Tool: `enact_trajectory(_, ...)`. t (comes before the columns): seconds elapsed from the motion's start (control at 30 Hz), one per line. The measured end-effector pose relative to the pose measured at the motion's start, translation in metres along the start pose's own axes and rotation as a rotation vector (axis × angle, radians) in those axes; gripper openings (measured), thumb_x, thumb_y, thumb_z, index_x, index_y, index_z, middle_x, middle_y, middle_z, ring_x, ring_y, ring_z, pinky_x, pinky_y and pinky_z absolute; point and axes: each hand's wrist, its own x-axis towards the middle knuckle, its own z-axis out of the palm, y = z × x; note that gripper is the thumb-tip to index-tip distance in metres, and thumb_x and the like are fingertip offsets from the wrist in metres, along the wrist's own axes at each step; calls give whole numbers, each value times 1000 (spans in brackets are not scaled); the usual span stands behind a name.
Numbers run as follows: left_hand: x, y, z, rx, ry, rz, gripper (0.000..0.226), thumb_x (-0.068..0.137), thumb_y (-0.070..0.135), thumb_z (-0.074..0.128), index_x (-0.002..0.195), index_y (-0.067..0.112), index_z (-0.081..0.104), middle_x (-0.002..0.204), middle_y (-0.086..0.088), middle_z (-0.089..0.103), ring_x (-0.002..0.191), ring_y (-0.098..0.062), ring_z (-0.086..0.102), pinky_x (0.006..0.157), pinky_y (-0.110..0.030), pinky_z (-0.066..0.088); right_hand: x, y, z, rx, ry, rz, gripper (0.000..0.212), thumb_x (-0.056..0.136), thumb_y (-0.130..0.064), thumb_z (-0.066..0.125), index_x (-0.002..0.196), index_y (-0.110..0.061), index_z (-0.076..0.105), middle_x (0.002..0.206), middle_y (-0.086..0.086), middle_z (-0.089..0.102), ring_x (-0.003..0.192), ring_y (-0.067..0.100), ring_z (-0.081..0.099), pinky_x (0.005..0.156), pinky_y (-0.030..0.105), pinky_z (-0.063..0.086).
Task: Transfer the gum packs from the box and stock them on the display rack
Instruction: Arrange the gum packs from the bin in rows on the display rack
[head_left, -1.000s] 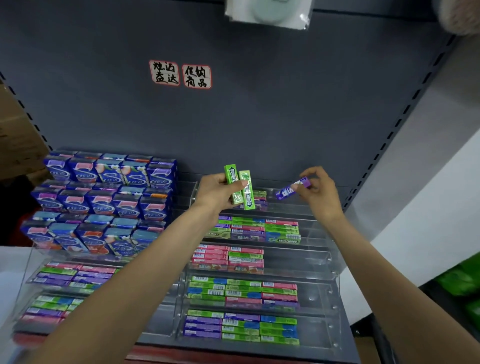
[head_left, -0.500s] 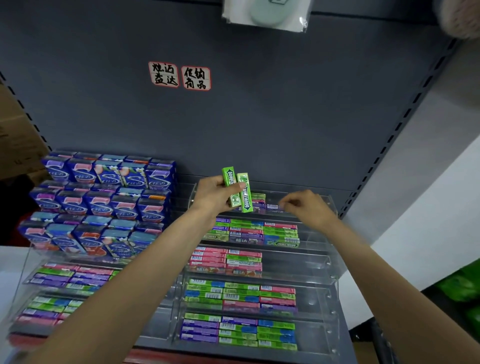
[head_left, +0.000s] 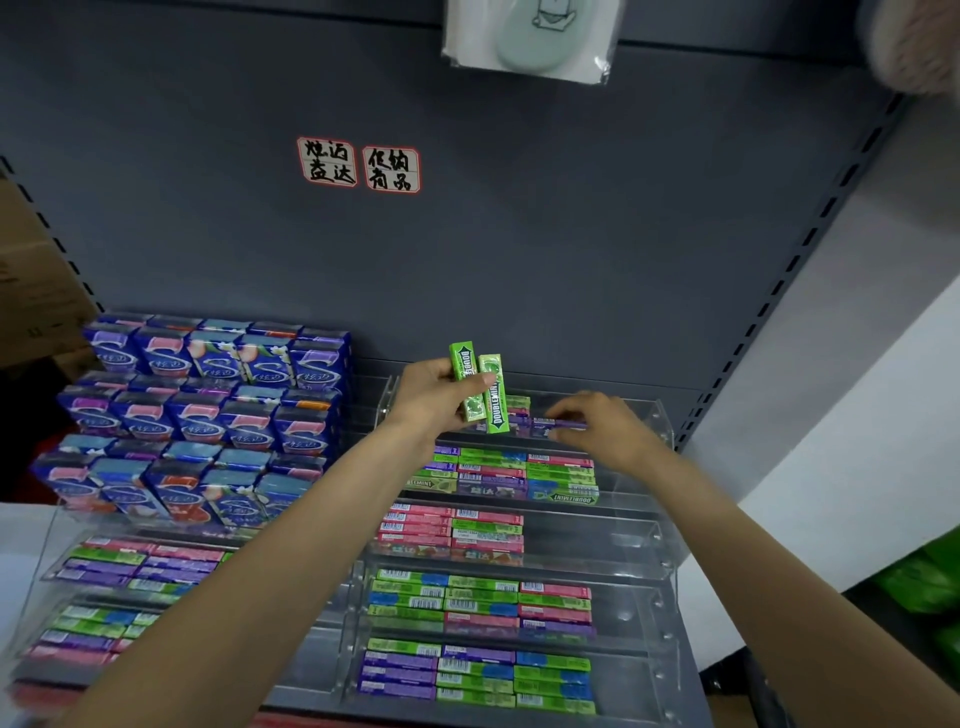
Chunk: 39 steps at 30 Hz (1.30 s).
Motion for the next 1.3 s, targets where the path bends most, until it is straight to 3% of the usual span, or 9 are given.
enact_trajectory(0.23, -1, 1, 2, -65, -18, -11, 8, 84, 8, 67, 91, 9, 64, 93, -7, 70, 82, -19, 68, 74, -29, 58, -2, -9, -3, 208, 124, -32, 35, 90, -26, 60, 123, -15, 58, 113, 1, 64, 100, 8, 57, 88, 17, 42)
enact_trajectory(0.37, -1, 4, 12, 9, -70, -10, 16, 81, 11, 72, 96, 10, 67, 97, -8, 71, 88, -20, 69, 78, -32, 57, -3, -28, -9, 564, 238, -97, 35, 92, -23, 56, 127, -26, 54, 102, -12, 63, 96, -3, 58, 87, 8, 44)
enact_trajectory(0.47, -3, 9, 22, 87, -120, 22, 14, 80, 11, 74, 92, 12, 68, 89, -4, 71, 81, -16, 68, 76, -32, 56, -1, -37, -15, 714, 235, -137, 33, 89, -11, 60, 119, -24, 59, 95, -12, 65, 86, -6, 62, 82, 12, 49)
enact_trajectory(0.57, -3, 13, 25, 38, -131, 33, 10, 82, 6, 71, 90, 9, 66, 81, -3, 69, 63, -8, 67, 59, -21, 57, -1, -33, -21, 861, 289, -80, 18, 84, -1, 64, 97, -13, 68, 86, -1, 69, 75, 1, 65, 69, 16, 52)
enact_trajectory(0.67, 0, 13, 18, -66, -119, 10, 10, 86, 5, 65, 96, 5, 62, 87, -8, 70, 63, -10, 70, 63, -22, 58, -4, -16, -28, 940, 432, 21, 14, 85, -1, 64, 96, -9, 67, 85, 2, 69, 75, 10, 65, 68, 17, 54)
enact_trajectory(0.77, 2, 11, 11, -72, -112, -3, 7, 91, 9, 59, 97, 7, 60, 91, -8, 69, 71, -13, 71, 65, -23, 58, -3, 2, -26, 892, 506, 80, 21, 87, 1, 60, 108, -5, 63, 84, 3, 65, 76, 12, 64, 72, 19, 56)
enact_trajectory(0.9, 2, 12, 9, -95, -113, -57, 13, 96, 8, 50, 106, 3, 56, 93, -8, 69, 74, -15, 70, 64, -22, 58, -2, 17, -16, 732, 515, 130, 19, 88, 1, 60, 93, -17, 65, 84, 7, 65, 83, 22, 65, 85, 38, 55)
enact_trajectory(0.97, 2, 12, 8, -84, -133, -59, 17, 97, 7, 48, 112, 2, 55, 93, -7, 69, 73, -14, 71, 63, -22, 58, -1, 19, -11, 666, 492, 145, 16, 88, -1, 60, 93, -16, 64, 86, 7, 66, 83, 23, 66, 87, 41, 54)
enact_trajectory(1.3, 0, 10, 6, -88, -119, -45, 33, 94, 2, 52, 123, 13, 41, 109, -13, 65, 72, -18, 71, 65, -26, 59, 1, 18, -6, 149, 229, 149, 15, 91, -7, 56, 102, -7, 66, 97, 6, 67, 92, 17, 62, 77, 17, 40)
